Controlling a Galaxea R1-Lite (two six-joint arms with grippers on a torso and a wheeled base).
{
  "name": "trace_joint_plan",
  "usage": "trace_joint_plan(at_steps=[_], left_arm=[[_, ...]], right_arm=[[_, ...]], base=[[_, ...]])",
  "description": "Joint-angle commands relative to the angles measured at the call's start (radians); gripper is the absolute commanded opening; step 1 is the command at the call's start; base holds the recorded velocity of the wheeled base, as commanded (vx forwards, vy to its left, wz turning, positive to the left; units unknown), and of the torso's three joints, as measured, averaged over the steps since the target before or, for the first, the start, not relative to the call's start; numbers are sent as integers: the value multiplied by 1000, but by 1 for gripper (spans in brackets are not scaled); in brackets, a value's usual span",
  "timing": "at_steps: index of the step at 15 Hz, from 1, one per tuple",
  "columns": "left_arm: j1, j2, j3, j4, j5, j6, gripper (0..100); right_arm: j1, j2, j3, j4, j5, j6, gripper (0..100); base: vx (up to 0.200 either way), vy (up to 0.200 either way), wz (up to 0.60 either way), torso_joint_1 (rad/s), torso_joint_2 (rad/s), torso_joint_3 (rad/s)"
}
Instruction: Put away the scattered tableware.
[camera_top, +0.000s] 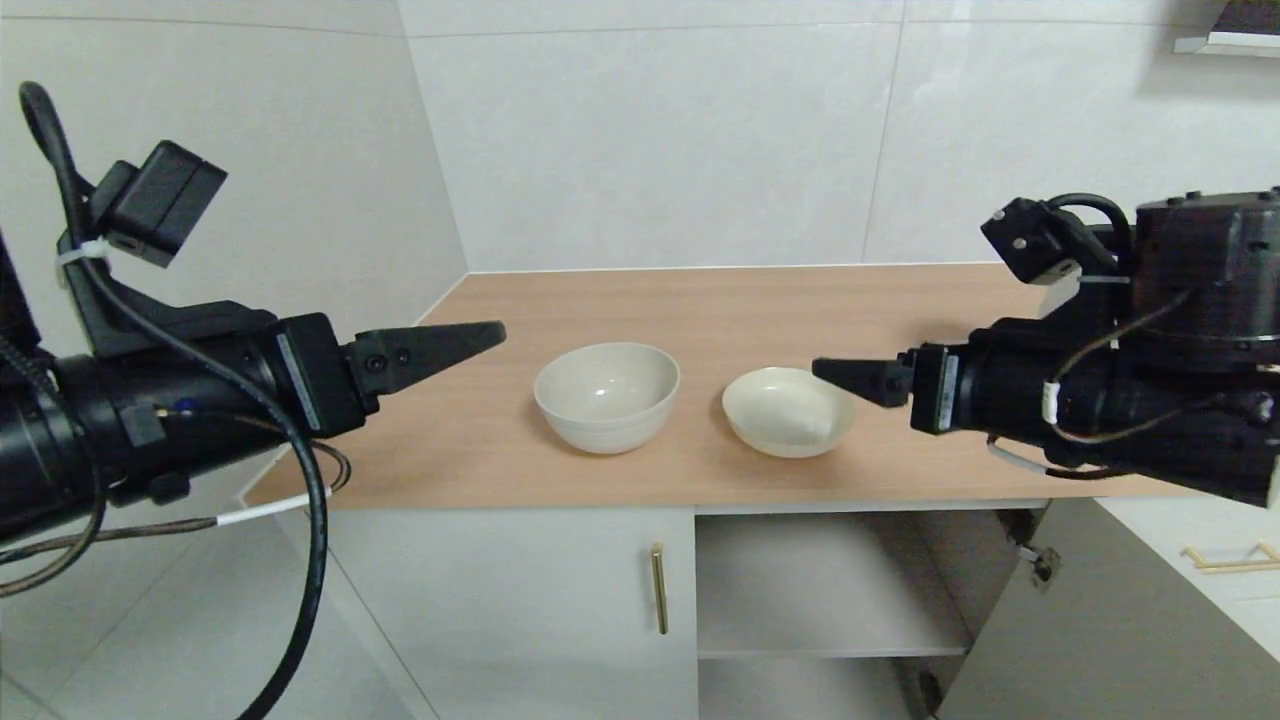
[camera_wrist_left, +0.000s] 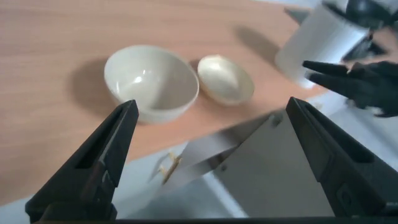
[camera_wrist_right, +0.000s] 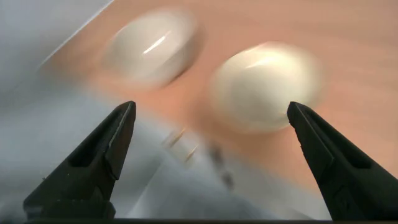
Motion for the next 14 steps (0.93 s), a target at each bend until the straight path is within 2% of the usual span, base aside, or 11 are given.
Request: trace_joint_plan(at_steps=[1,2,4,5,6,8,12,14], left_arm=[[1,70,-51,1,7,-22,100],[24,182,-146,13,64,-27,100],[24,288,-215,101,185,-27,100],[24,344,-248,151,213,-28,100],[24,381,-265,168,228,-42,100],[23,459,-321,173,248,-129,100],[13,548,-363,171,349,-134,100],[7,574,-372,171,355,-134,100]], right_arm=[[-11,139,-151,67,-126,36,100],[-36,208,-247,172,-209,62,100],[-60,252,-283,205,-215,117,100],[-62,266,-289,211,-215,119,100],[-62,280,-290,211,-218,120,100],[-62,289,-287,211,-232,123,100],[-62,286,-281,211,-232,123,100],[-62,286,-281,211,-232,123,100]], base=[[0,0,0,0,0,0],[0,0,0,0,0,0],[0,0,0,0,0,0],[0,0,0,0,0,0],[0,0,0,0,0,0],[0,0,0,0,0,0],[0,0,0,0,0,0],[0,0,0,0,0,0]])
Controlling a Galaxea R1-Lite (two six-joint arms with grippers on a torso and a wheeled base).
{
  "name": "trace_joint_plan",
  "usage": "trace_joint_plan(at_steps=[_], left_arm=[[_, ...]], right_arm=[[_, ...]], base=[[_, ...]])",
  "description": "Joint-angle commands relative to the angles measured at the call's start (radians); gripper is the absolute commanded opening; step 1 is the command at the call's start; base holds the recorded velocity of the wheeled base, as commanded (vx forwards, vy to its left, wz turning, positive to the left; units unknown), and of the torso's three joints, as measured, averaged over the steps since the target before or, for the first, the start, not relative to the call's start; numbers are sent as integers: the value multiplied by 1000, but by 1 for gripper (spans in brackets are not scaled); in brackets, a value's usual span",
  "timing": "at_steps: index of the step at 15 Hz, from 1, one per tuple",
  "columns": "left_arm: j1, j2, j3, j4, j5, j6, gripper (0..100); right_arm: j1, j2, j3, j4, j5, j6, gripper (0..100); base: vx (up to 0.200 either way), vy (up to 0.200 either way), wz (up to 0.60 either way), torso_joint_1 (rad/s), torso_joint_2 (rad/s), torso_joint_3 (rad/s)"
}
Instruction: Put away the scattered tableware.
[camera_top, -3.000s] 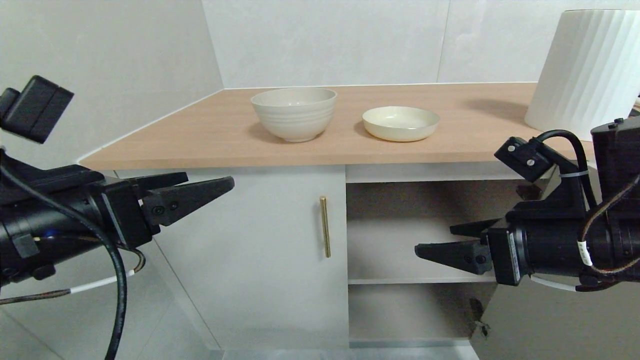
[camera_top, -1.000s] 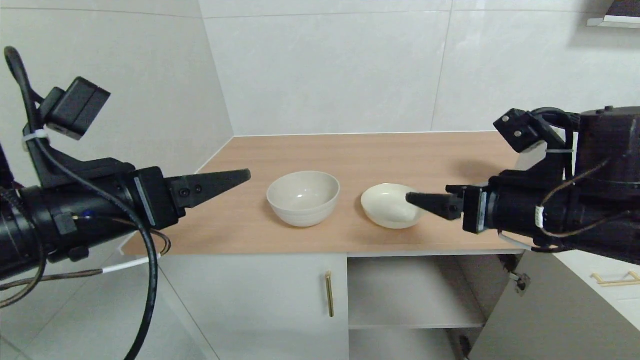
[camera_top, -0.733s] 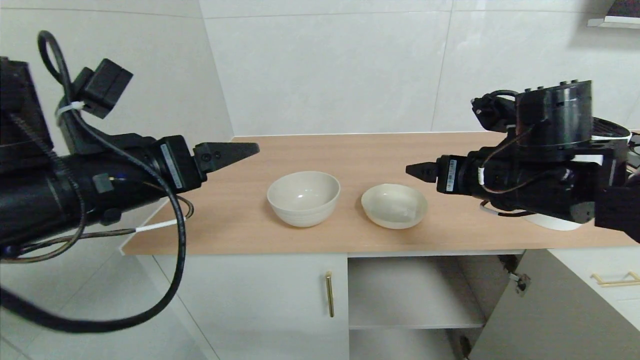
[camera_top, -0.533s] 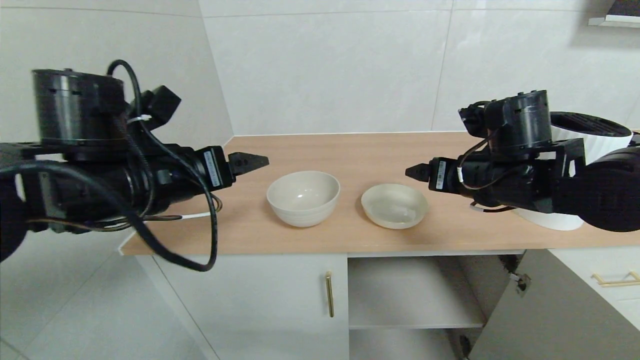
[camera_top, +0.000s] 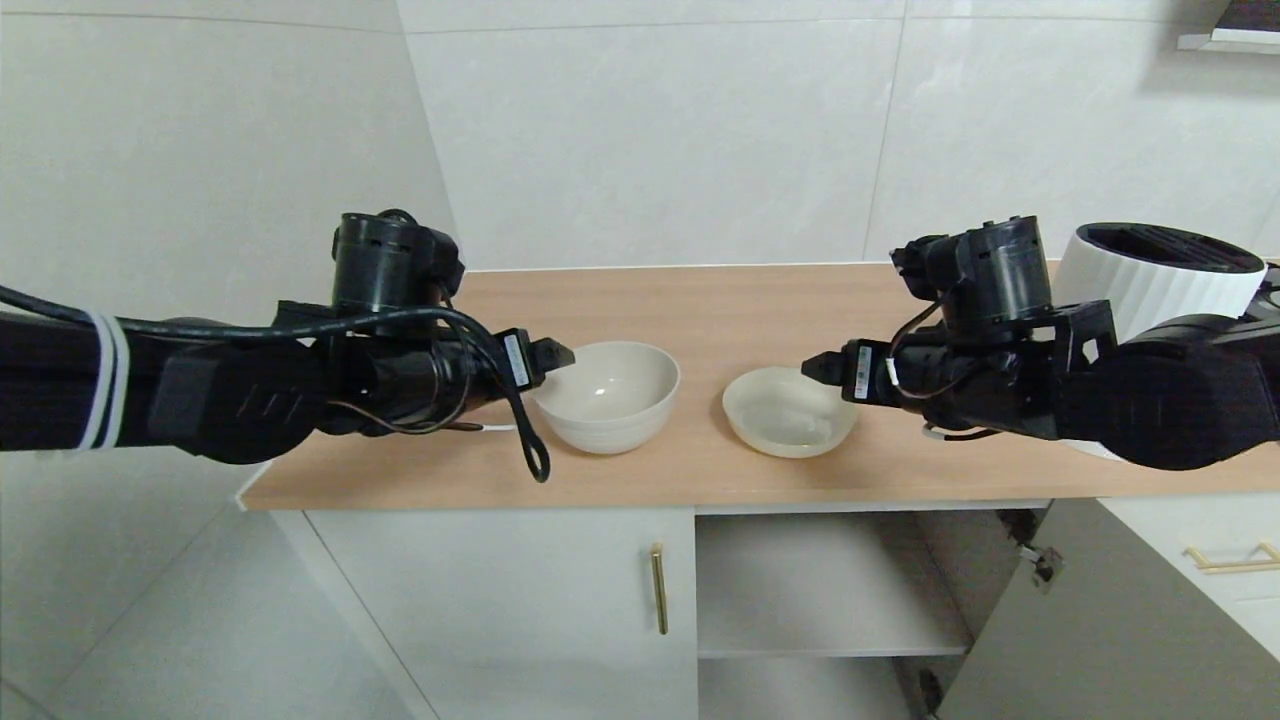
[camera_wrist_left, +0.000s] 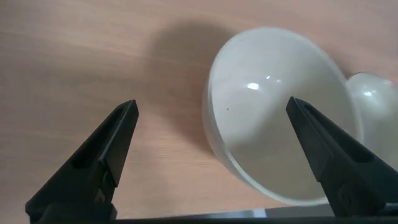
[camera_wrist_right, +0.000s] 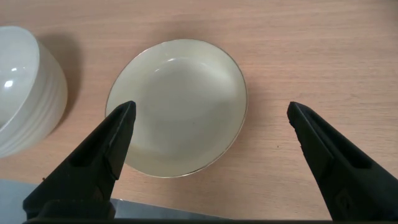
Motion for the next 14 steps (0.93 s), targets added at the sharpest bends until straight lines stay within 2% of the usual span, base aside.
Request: trace_joint_plan(at_steps=[1,5,6,9,12,14], left_arm=[[-8,55,-14,0,3,0,100],[-14,71,-15,0,3,1,100],[-17,72,-15,0,3,1,0],[-23,89,-14,0,3,21,0],[-25,74,-12,0,4,20,0],[-26,20,-3,0,29,18,0]], right_arm=[[0,-3,0,0,-1,0,100],[0,-3,0,0,-12,0,100],[0,-3,0,0,-12,0,100],[0,-1,0,0,-12,0,100],[0,-1,0,0,-13,-1,100],[0,3,0,0,-13,-1,100]], base=[[0,0,0,0,0,0],[0,0,0,0,0,0],[0,0,0,0,0,0],[0,0,0,0,0,0],[0,0,0,0,0,0],[0,0,0,0,0,0]])
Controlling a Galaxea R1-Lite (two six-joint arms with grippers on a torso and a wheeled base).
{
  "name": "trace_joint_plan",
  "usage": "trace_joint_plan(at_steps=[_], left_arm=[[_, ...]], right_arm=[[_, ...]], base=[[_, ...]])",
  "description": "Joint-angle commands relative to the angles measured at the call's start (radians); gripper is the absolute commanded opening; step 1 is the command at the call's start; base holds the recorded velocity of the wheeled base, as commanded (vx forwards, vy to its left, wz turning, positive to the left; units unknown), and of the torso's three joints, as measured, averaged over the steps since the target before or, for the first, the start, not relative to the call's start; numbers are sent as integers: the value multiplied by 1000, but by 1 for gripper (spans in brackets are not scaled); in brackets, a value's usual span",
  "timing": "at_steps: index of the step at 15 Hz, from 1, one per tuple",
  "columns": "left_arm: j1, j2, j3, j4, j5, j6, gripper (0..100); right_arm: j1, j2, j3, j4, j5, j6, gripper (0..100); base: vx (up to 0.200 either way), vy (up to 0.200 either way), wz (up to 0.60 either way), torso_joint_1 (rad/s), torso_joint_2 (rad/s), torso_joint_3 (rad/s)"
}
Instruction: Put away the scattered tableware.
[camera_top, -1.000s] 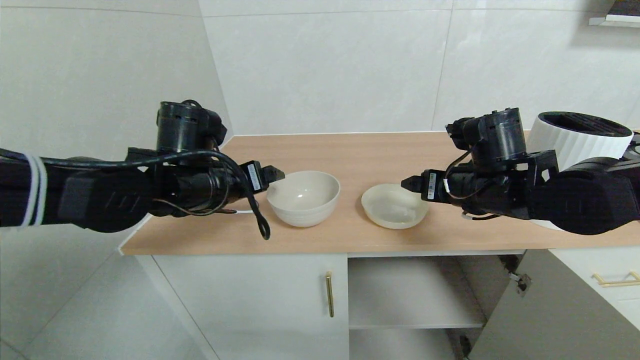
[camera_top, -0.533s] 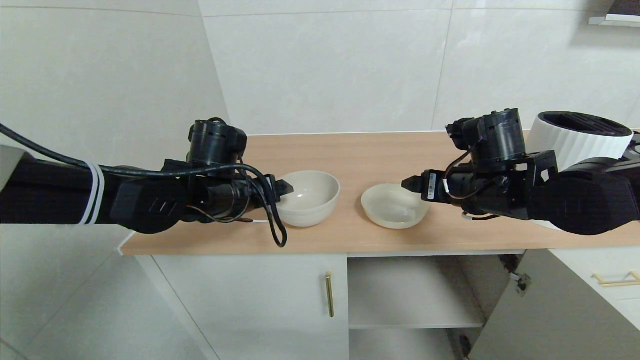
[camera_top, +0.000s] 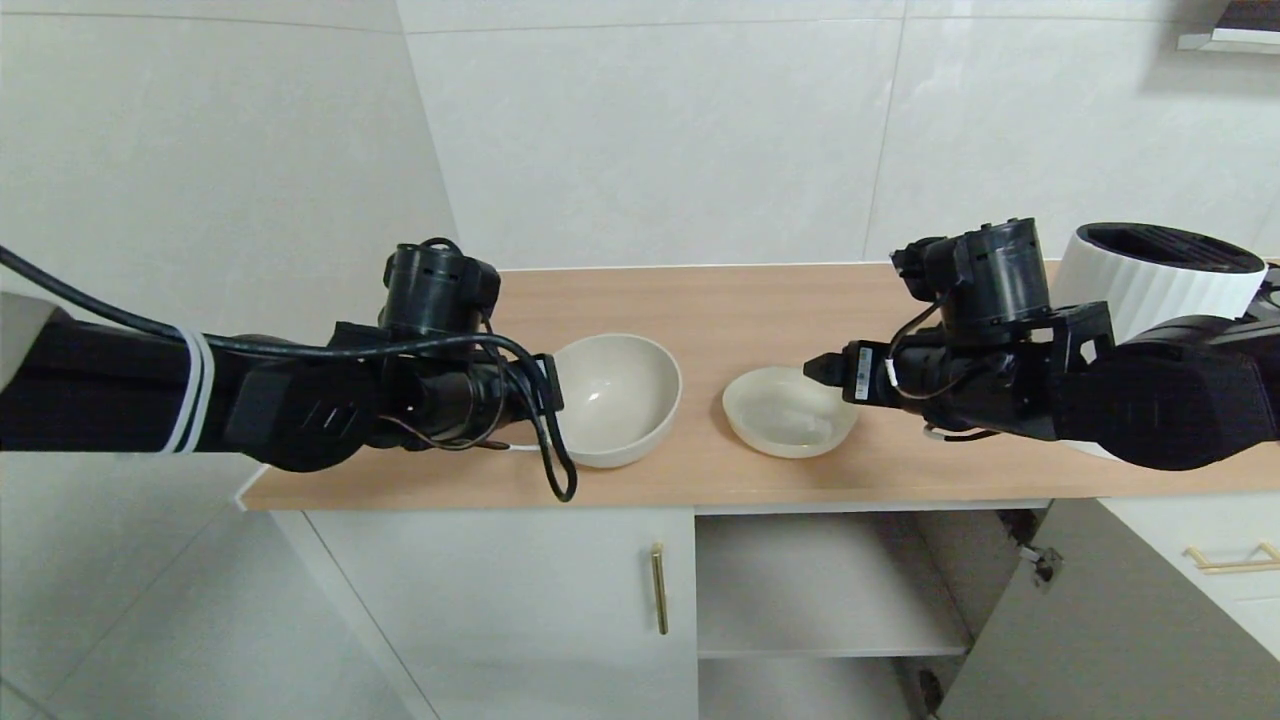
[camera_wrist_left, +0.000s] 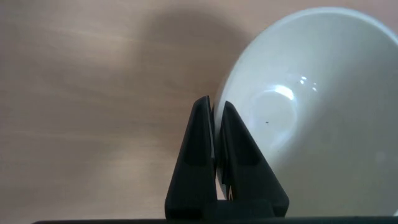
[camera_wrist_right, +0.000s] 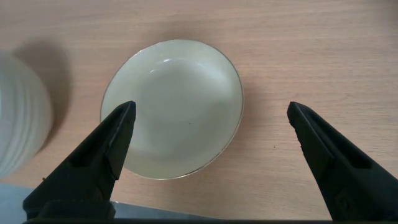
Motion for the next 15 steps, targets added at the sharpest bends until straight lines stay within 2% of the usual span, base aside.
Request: trace_joint_plan(at_steps=[1,5,11,12,15], left_arm=[[-4,-96,12,-3,30,-5,0],[-7,-266,46,-3,36,-3,0],[-7,-283,52,-5,35,-3,0],[-7,-285,52,-5,36,-3,0],[-7,-283,53,-3,35,-3,0]], right_arm=[[-1,12,-1,-1,0,0,100],[-14,109,-31,2,-60,-2,100],[-43,184,-55,1,-78,-5,100],[-43,182,-55,-1,-78,-5,0],[-43,182,-55,-2,-75,-2,0]], base=[[0,0,0,0,0,0],[0,0,0,0,0,0],[0,0,0,0,0,0],[0,0,0,0,0,0],[0,0,0,0,0,0]])
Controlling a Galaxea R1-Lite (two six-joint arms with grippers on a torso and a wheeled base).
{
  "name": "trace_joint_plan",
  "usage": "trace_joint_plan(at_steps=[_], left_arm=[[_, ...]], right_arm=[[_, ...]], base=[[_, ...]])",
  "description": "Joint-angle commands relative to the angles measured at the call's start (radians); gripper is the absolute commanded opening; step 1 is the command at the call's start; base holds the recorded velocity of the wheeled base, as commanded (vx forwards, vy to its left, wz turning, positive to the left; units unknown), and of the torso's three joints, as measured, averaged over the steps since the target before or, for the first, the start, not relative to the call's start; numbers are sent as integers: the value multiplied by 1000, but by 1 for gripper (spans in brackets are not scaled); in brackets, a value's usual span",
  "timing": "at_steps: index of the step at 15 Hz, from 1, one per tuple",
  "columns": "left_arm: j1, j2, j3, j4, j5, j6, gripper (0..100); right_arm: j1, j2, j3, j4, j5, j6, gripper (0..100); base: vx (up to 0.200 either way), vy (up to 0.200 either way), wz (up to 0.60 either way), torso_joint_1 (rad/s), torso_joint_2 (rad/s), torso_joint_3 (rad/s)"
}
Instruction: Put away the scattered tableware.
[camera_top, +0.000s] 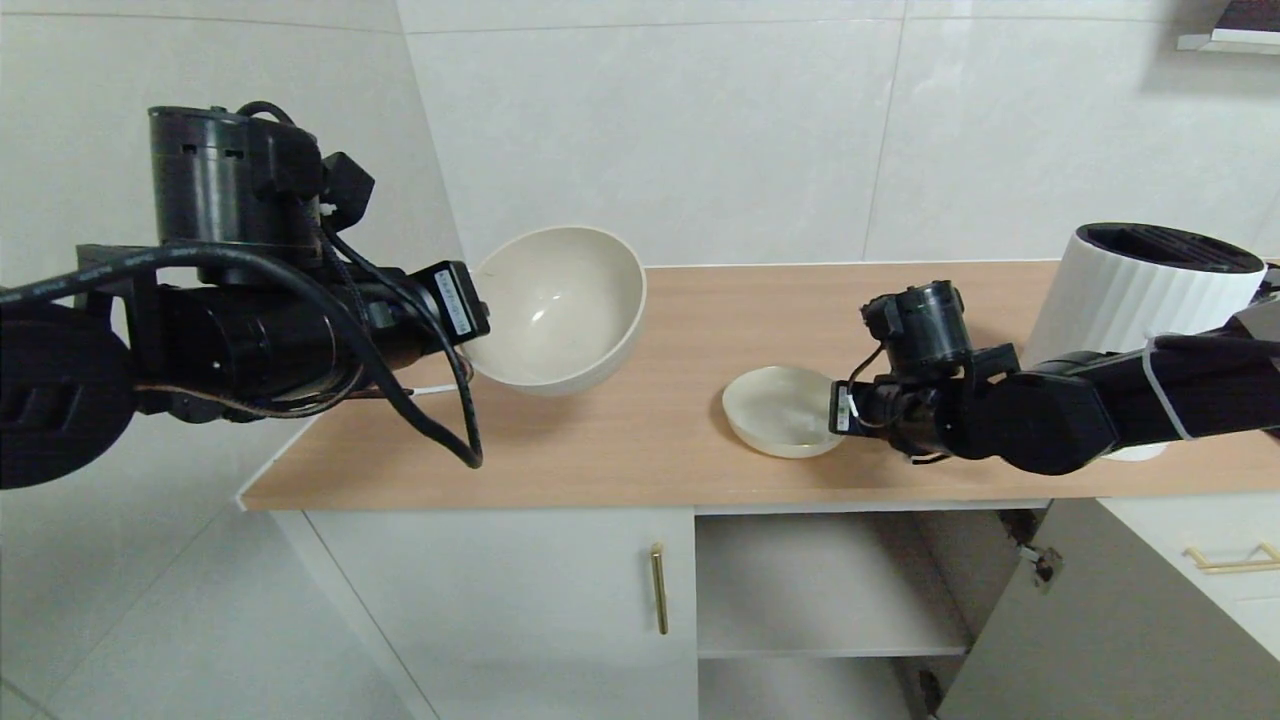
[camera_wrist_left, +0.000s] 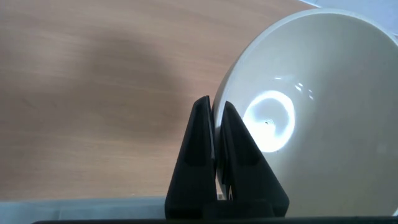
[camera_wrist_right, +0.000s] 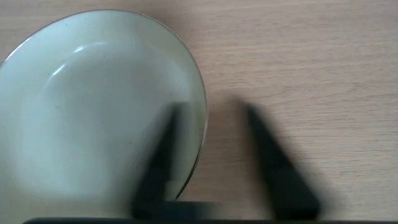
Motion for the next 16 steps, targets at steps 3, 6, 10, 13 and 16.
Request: trace_joint_plan(at_steps=[3,6,10,13,16], left_arm=[[0,-7,1,0,0,-2,0],[-19,-61,71,-15,-3,9,0],[-63,-164,211,-37,-14,73,0],[-77,-214,278,-46,-18,93,0],[-86,-219,283,-44,-18,93,0]], right_arm=[[1,-1,0,0,5,2,0],[13,-117,40,27,6,19,0],[73,-378,131,214,40,28,0],[125,-435,195,270,41,100,0],[210,-504,335,264,20,142,0]], base=[[0,0,0,0,0,0],[0,0,0,0,0,0],[0,0,0,0,0,0],[0,0,0,0,0,0],[0,0,0,0,0,0]])
